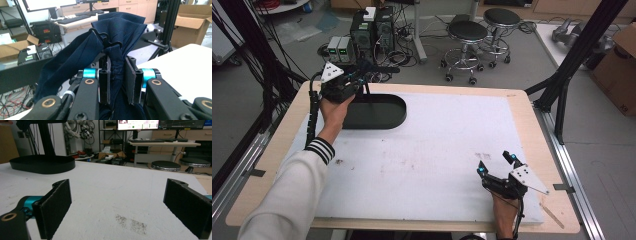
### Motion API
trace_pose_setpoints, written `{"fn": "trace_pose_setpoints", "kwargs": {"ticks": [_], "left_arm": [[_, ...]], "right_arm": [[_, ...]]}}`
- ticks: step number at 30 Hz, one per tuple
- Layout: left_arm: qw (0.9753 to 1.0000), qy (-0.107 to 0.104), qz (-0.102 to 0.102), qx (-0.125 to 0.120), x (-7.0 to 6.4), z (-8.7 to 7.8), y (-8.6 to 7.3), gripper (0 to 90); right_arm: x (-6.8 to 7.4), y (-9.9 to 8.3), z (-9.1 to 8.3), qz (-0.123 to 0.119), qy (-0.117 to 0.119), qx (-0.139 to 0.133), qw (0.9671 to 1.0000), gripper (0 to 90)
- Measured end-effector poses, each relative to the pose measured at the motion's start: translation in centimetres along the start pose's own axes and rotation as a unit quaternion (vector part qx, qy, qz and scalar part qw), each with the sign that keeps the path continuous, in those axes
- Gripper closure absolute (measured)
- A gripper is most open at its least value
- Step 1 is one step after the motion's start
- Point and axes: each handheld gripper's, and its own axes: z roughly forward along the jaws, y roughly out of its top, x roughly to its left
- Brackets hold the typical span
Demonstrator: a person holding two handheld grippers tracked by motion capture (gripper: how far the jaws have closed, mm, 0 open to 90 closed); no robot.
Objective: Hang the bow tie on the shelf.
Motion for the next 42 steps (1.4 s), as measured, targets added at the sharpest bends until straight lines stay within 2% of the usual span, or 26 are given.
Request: {"fn": "trace_pose_setpoints", "kwargs": {"ticks": [16,19,25,31,42], "left_arm": [[0.9997,0.001,-0.002,0.024,-0.1,0.9,-0.9,75.6],[0.9997,0.002,-0.008,0.025,0.0,1.0,-1.0,75.6],[0.9993,0.012,-0.015,0.031,0.2,0.9,-1.9,75.6],[0.9992,0.019,-0.015,0.031,0.2,1.0,-2.0,75.6],[0.9981,0.033,-0.022,0.047,0.9,1.7,-2.9,75.6]], "right_arm": [[0.0,0.0,0.0,0.0,0.0,-0.002,1.0,6.9],[0.0,0.0,0.0,0.001,0.001,-0.002,1.0,6.9],[0.0,0.0,0.0,0.002,0.001,-0.001,1.0,6.9],[0.0,0.0,0.0,0.002,0.001,-0.001,1.0,6.9],[0.0,0.0,0.0,0.001,0.001,-0.002,1.0,6.9]]}}
